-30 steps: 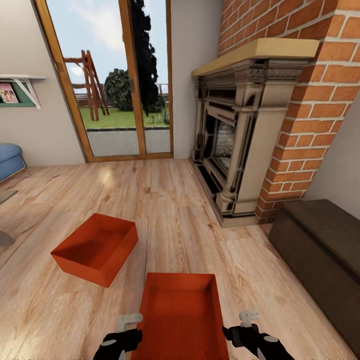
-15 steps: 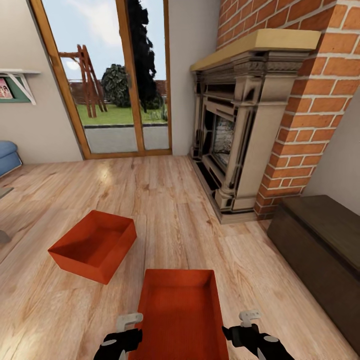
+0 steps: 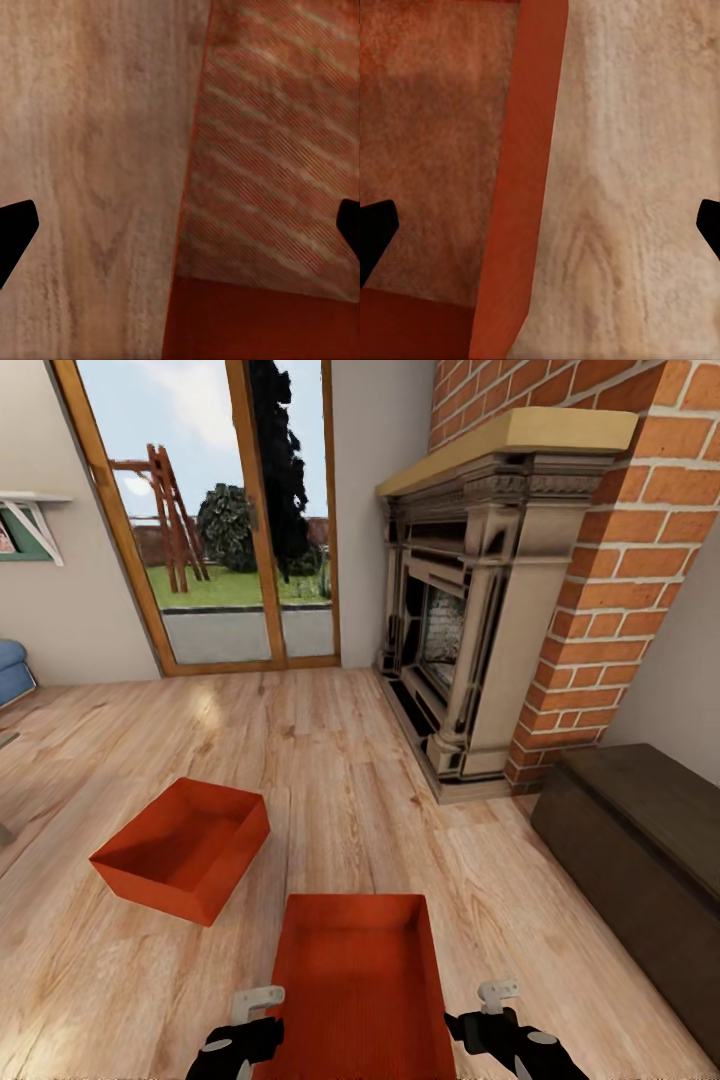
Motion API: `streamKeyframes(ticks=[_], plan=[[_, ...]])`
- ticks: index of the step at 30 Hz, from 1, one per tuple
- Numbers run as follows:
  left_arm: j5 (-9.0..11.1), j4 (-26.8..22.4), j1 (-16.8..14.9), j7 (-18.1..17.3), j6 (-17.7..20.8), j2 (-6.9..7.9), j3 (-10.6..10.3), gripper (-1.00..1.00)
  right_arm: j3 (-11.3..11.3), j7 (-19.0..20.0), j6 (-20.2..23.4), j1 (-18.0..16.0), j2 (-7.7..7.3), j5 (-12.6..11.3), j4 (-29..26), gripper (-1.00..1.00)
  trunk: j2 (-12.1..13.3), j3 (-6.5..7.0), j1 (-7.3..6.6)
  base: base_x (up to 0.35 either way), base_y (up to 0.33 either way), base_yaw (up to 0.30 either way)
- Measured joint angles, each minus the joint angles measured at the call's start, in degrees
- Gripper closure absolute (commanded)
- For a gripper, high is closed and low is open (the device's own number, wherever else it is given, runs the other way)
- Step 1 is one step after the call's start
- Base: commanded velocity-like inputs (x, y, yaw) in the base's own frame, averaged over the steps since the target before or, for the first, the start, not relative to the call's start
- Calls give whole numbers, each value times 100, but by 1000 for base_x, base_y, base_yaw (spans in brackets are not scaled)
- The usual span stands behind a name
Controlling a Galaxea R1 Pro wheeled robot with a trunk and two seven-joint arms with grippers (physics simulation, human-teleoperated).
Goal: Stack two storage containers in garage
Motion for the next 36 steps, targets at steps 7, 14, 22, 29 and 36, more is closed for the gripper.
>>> streamKeyframes(ticks=[7,14,22,29,36], plan=[[0,0,-3,17,-3,1,1,-100,0,0,0,0,0,0,0,-100,-281,-131,154,0,0,15],[-2,-1,0,20,-7,1,1,-100,3,0,7,0,0,5,1,-100,-562,-301,308,0,0,86],[-1,0,-1,22,-9,1,1,-100,0,6,0,0,0,8,0,-100,-882,-455,483,0,0,11],[-7,0,-2,20,-9,1,1,-100,0,8,-1,0,0,7,0,-100,-1087,-589,599,0,0,0],[-7,0,-2,13,-9,4,1,-100,6,9,0,0,0,7,0,-100,-1087,-589,599,0,0,0]])
